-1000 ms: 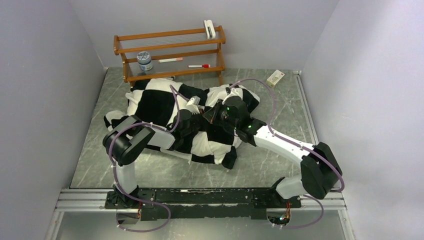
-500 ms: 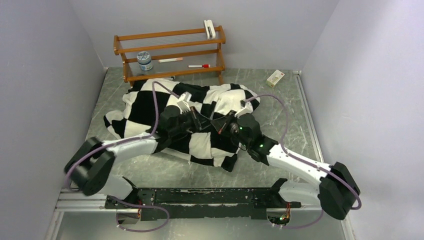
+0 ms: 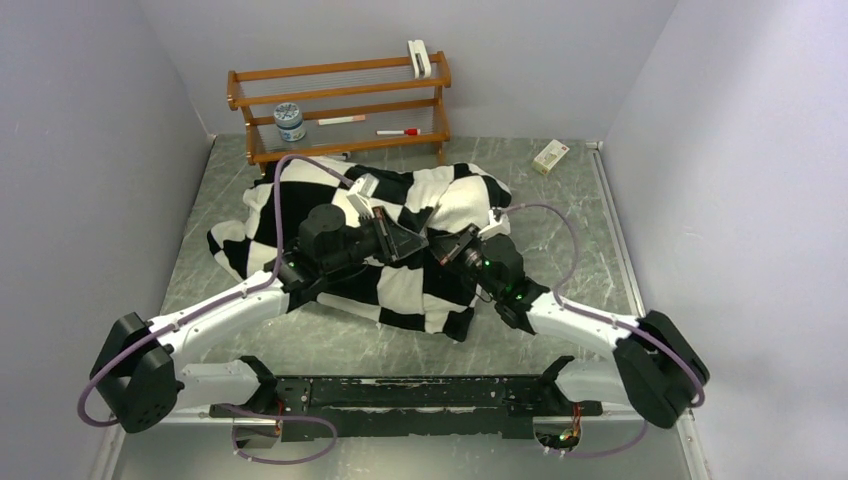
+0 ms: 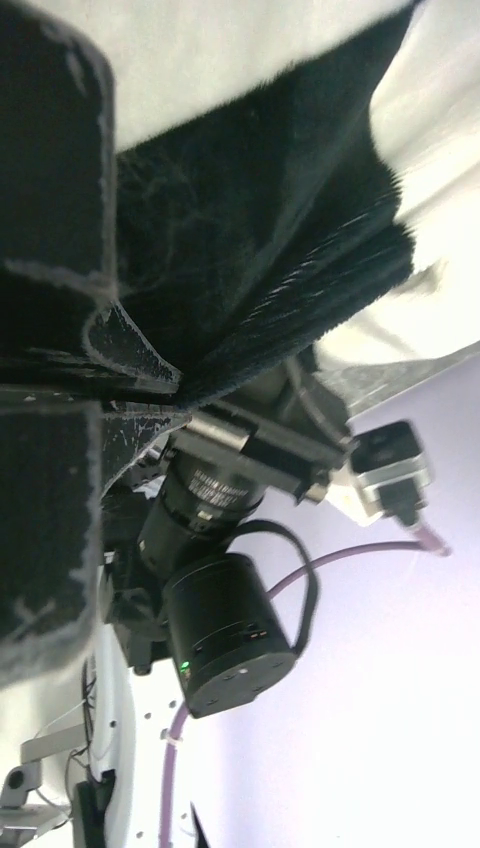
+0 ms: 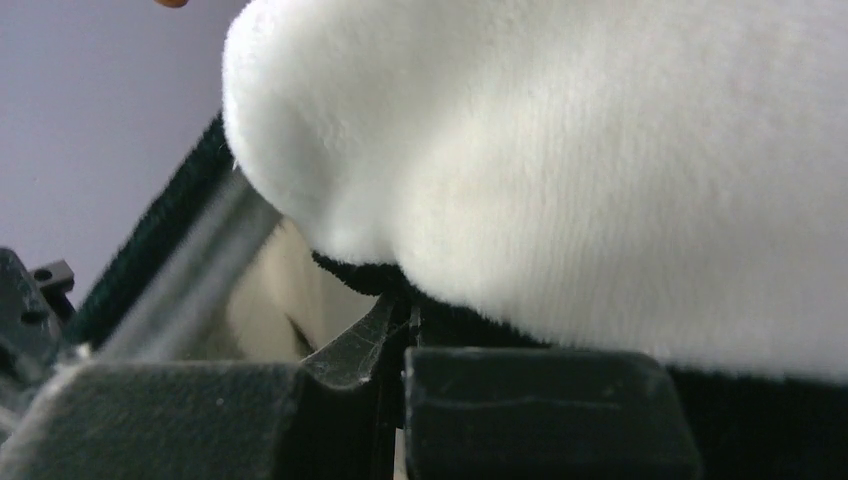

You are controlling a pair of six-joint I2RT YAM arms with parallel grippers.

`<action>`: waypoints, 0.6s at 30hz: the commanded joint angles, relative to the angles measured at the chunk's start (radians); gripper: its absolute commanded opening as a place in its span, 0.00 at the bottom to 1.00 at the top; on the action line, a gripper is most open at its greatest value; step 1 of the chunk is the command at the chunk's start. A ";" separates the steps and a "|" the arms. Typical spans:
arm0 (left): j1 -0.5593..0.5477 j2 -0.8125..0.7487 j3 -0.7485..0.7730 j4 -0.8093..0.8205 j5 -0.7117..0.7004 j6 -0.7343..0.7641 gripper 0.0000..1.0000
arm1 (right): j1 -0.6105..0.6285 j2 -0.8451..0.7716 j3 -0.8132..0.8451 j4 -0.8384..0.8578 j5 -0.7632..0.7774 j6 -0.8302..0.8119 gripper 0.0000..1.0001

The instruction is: Put the pillow into the pillowcase

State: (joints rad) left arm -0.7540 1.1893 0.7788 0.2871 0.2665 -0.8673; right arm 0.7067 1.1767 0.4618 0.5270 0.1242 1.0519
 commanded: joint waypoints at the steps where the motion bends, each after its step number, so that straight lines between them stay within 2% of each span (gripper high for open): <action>1: -0.070 0.006 0.027 0.155 0.082 -0.049 0.05 | -0.007 0.137 0.111 0.241 -0.092 0.027 0.00; 4: -0.113 0.035 0.042 0.255 0.091 -0.086 0.05 | 0.008 0.253 0.142 0.356 -0.161 0.065 0.00; 6: -0.125 0.056 0.074 0.271 0.108 -0.114 0.05 | 0.014 0.295 0.114 0.434 -0.157 0.081 0.00; 9: -0.133 0.054 0.052 0.385 0.077 -0.181 0.05 | 0.030 0.346 0.061 0.533 -0.153 0.084 0.00; 13: -0.134 0.042 0.083 0.341 0.004 -0.136 0.05 | 0.091 0.339 0.028 0.513 -0.089 0.059 0.00; 18: -0.131 -0.001 0.105 0.289 -0.149 -0.049 0.05 | 0.176 0.320 0.027 0.384 -0.025 0.036 0.00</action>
State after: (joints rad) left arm -0.8501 1.2640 0.7845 0.4274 0.1646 -0.9504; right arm 0.8074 1.4940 0.4988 0.9936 0.0727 1.1015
